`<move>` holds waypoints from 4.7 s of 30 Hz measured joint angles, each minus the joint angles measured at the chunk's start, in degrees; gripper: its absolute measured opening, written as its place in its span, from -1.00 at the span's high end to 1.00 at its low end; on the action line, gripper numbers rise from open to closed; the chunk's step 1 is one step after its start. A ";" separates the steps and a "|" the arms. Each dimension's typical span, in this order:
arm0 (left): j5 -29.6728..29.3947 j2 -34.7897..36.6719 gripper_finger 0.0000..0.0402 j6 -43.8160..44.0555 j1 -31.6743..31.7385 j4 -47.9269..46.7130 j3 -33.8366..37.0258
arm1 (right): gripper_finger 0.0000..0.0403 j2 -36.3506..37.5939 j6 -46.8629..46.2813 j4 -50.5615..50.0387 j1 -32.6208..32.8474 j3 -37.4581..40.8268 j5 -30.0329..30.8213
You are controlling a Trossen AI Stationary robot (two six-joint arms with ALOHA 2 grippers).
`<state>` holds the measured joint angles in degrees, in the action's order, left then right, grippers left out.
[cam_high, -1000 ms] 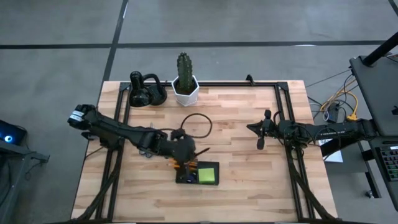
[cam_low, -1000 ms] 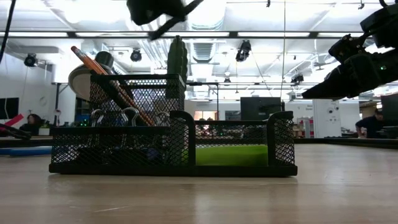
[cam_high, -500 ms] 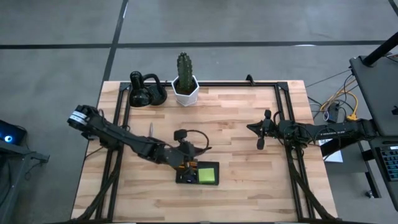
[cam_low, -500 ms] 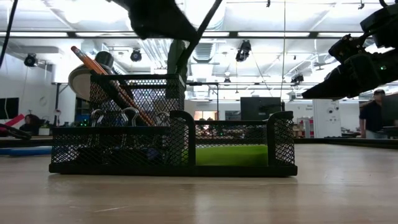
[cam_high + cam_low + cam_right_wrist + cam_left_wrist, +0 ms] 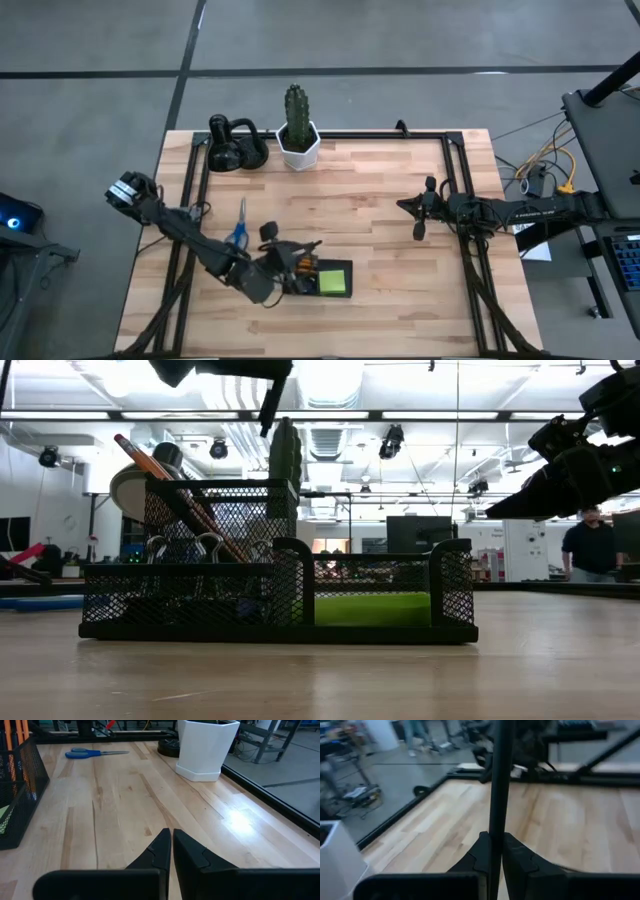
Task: Pick and place office supplies into organizer
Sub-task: Put the black pen into the desk organizer, then put the blue scissor into the desk organizer
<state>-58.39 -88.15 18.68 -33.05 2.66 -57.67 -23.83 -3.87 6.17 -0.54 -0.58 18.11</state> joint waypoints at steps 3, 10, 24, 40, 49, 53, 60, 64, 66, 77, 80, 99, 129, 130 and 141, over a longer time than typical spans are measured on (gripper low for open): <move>-4.18 -0.36 0.96 5.46 -0.90 -0.25 0.46 | 0.96 0.02 -0.06 -0.01 0.02 0.00 0.00; -13.06 -3.40 0.96 16.99 -1.54 -0.03 3.70 | 0.96 0.00 -0.03 -0.02 0.00 0.00 0.00; -14.80 -11.37 0.96 5.67 -2.82 17.00 1.92 | 0.96 0.00 -0.01 0.00 0.00 0.00 0.00; -14.69 -13.73 0.96 11.04 -6.76 19.38 3.23 | 0.96 0.00 -0.03 0.00 0.00 0.00 0.00; -16.16 -15.92 0.96 10.87 -6.72 19.59 3.26 | 0.96 0.00 -0.03 0.02 0.00 0.00 0.00; -16.10 -15.94 0.95 10.85 -6.76 19.38 3.28 | 0.96 0.00 -0.03 0.02 0.00 0.00 0.00; -14.85 -15.96 0.94 10.90 -6.91 19.22 4.56 | 0.96 0.00 -0.01 0.02 0.02 0.00 0.00; -14.10 -15.94 0.93 10.82 -6.91 19.14 4.61 | 0.96 0.00 -0.01 0.02 0.01 0.00 0.00; -13.11 -15.96 0.93 10.84 -6.89 18.47 4.61 | 0.96 0.00 -0.01 0.02 0.01 0.00 0.00; -9.25 -15.96 0.93 10.95 -6.89 17.35 4.71 | 0.96 0.00 -0.01 0.02 0.01 0.00 0.00; -9.23 -15.96 0.93 10.93 -6.89 17.35 4.79 | 0.96 0.00 -0.01 0.02 0.00 0.00 0.00; -9.25 -15.96 0.39 10.51 -6.89 17.35 4.83 | 0.96 0.00 -0.01 0.02 0.02 0.00 0.00; -27.15 5.63 0.33 -13.32 -13.80 17.25 2.90 | 0.96 -0.24 -0.01 0.00 0.00 0.00 0.01; -29.00 6.59 0.33 -13.22 -14.16 17.27 3.30 | 0.96 -0.24 -0.01 0.00 0.02 0.00 0.00; -29.45 10.57 0.33 -15.06 -13.49 17.26 8.77 | 0.96 -0.26 -0.01 0.00 0.00 0.00 0.00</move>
<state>-87.83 -77.58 3.62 -46.54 19.92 -48.90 -24.10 -3.88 6.17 -0.54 -0.58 18.11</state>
